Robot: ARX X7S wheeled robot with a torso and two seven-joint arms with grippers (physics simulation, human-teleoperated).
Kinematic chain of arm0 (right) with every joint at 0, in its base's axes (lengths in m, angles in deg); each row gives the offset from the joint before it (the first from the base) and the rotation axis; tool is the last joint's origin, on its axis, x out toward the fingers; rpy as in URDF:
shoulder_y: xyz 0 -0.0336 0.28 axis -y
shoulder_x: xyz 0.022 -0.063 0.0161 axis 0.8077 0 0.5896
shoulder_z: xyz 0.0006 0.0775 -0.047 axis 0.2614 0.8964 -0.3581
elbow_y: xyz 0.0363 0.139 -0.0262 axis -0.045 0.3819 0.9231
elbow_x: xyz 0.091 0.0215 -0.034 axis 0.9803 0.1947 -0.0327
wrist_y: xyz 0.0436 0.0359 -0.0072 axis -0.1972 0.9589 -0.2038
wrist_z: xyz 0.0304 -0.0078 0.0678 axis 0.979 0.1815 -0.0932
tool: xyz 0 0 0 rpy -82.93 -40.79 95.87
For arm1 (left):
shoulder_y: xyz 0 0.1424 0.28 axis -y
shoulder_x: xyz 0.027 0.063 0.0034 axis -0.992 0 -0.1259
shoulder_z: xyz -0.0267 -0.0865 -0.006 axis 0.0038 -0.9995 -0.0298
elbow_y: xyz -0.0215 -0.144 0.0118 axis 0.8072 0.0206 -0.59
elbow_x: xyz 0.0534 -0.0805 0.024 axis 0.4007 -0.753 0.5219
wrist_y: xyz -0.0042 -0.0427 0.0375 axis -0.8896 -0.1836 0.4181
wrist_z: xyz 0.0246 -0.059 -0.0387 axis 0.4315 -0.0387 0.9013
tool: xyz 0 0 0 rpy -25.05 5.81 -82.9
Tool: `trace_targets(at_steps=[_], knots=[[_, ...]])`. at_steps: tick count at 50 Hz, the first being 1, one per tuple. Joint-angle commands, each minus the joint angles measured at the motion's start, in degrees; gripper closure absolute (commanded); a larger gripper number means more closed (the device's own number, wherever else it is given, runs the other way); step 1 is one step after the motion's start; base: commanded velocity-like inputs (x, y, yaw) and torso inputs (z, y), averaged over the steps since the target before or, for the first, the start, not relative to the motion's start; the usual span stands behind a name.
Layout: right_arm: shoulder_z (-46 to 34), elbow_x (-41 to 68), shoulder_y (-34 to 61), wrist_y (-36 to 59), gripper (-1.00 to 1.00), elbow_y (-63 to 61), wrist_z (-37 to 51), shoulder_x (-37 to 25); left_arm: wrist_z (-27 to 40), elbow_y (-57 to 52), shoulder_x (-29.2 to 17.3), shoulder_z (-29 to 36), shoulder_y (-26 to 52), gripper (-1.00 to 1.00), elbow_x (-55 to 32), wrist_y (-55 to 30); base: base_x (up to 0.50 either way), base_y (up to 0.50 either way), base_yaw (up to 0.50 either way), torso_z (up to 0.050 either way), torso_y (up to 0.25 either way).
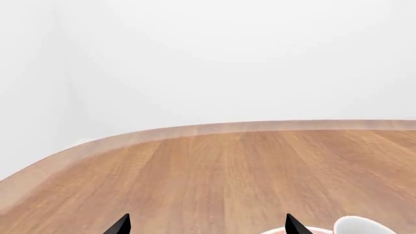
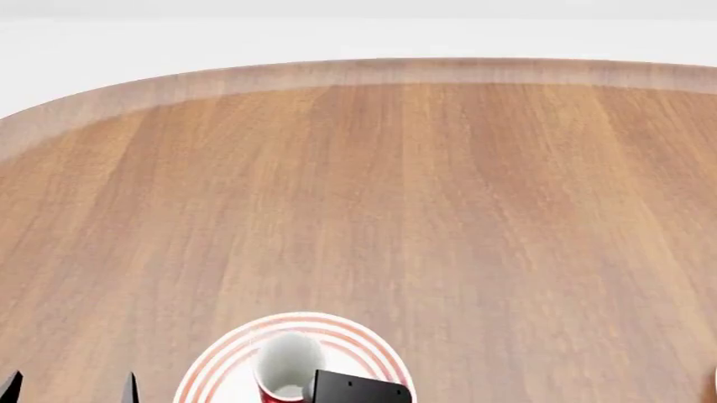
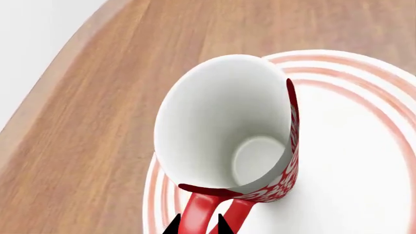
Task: Put the red mug on the left plate.
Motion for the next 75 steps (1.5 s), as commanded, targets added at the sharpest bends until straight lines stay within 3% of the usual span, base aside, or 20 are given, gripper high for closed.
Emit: trace_targets(at_steps=[1, 19, 20, 37, 50, 54, 62, 75], knots=[[-0.2, -0.3, 0.5, -1.1, 1.0, 1.9, -1.2, 0.3, 0.2, -0.1, -0.1, 0.1, 0.0, -1.0, 0.0, 0.1, 0.0, 0.0, 0.0, 0.0, 0.0], [-0.6, 0.1, 0.9, -2.5, 1.0, 4.5, -1.8, 0.4, 0.6, -0.2, -0.3, 0.3, -0.1, -1.0, 0.0, 0.2, 0.0, 0.0, 0.0, 0.0, 0.001], [-0.3, 0.7, 0.9, -2.3, -1.0, 4.4, -1.8, 0.4, 0.6, -0.2, -0.3, 0.3, 0.0, -1.0, 0.0, 0.2, 0.0, 0.0, 0.0, 0.0, 0.0], [-0.1, 2.8, -0.1, -1.3, -1.0, -2.9, 1.6, -1.7, 0.8, -0.2, -0.6, 0.4, 0.0, -1.0, -0.2, 0.3, 0.0, 0.0, 0.0, 0.0, 0.0], [0.8, 2.1, -6.3, -3.7, -1.0, -23.6, 7.4, -8.8, 1.2, -0.8, -0.9, 0.5, -0.3, -1.0, 0.0, 0.3, 0.0, 0.0, 0.0, 0.0, 0.0], [0.5, -3.2, -8.3, -5.9, -1.0, -30.6, 10.9, -11.4, 1.4, -1.1, -1.0, 0.6, -0.4, -1.0, 0.2, 0.2, 0.0, 0.0, 0.0, 0.0, 0.0], [1.6, 1.7, -12.5, -7.0, -1.0, -43.1, 9.8, -16.0, 1.7, -2.0, -1.2, 0.7, -0.7, -1.0, 0.1, -0.1, 0.0, 0.0, 0.0, 0.0, 0.0], [0.8, -16.2, -18.0, -12.7, -1.0, -57.9, 13.0, -21.8, 2.8, -6.1, -2.1, 0.8, -2.5, -1.0, 0.7, -0.7, 0.0, 0.0, 0.0, 0.0, 0.0]])
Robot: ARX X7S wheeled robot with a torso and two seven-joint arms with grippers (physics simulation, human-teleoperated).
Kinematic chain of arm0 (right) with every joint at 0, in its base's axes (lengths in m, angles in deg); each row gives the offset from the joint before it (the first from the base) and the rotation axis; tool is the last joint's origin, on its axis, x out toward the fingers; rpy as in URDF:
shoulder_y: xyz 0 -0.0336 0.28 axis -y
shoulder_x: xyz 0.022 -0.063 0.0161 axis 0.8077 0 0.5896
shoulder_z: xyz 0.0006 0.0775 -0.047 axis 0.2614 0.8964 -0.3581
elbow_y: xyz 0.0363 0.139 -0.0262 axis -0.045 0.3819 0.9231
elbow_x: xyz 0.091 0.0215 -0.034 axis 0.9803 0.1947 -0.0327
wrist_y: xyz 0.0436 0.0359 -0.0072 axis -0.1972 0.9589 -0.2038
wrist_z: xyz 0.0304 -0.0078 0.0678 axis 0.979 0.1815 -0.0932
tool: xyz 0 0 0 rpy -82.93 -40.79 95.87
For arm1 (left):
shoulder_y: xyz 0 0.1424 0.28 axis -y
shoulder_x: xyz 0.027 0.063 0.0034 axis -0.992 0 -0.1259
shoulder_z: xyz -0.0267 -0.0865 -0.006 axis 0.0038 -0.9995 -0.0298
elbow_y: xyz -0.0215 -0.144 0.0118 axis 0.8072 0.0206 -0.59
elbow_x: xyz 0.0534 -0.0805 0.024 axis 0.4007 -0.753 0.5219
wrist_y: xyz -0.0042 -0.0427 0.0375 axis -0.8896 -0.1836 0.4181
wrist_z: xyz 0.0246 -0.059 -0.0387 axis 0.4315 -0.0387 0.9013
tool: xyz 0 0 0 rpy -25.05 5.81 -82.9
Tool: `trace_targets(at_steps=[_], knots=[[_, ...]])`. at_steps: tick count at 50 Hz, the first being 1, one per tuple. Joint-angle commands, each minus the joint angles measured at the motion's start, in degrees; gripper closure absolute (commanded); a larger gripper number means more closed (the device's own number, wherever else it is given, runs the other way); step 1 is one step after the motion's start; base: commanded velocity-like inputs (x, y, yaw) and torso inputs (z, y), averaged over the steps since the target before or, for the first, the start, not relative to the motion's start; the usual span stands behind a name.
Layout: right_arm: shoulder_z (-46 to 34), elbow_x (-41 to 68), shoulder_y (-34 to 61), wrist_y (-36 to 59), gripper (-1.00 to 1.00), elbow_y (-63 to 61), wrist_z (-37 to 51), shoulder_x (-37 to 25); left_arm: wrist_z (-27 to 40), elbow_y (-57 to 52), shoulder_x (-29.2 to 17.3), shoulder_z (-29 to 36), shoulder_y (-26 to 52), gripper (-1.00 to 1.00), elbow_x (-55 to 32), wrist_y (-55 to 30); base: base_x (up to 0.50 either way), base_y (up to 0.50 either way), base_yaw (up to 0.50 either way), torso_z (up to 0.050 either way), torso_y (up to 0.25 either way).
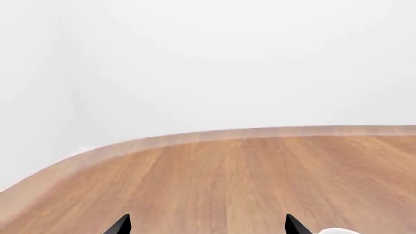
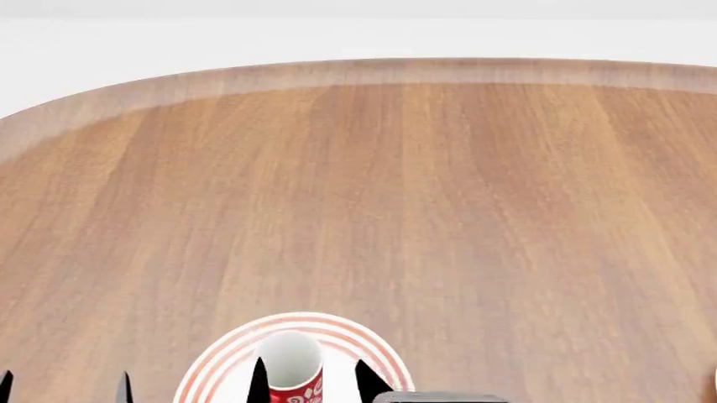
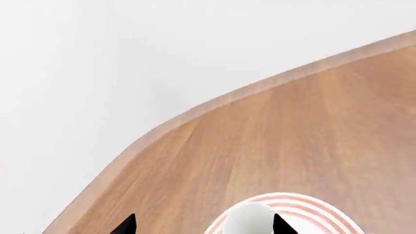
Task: Put the red mug on the left plate.
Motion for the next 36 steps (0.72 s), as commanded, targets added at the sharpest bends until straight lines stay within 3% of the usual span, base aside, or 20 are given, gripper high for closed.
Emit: trace_targets(at_steps=[1, 9, 36], knots=[[-0.2, -9.8, -4.8, -4.3, -1.0, -12.6, 1.6, -5.1, 0.9, -3.3, -0.7, 0.1, -1.4, -1.0, 0.4, -0.5, 0.0, 0.0, 0.0, 0.0, 0.0], [0.4, -18.8, -7.9, -6.5, -1.0, -18.4, 4.2, -7.6, 1.3, -6.7, -1.5, 0.4, -2.9, -1.0, 0.8, -0.8, 0.0, 0.0, 0.0, 0.0, 0.0], [1.7, -21.5, -12.6, -9.7, -1.0, -28.1, 6.9, -12.9, 3.2, -14.6, -3.6, 0.3, -7.2, -1.0, 2.5, -0.4, 0.0, 0.0, 0.0, 0.0, 0.0]])
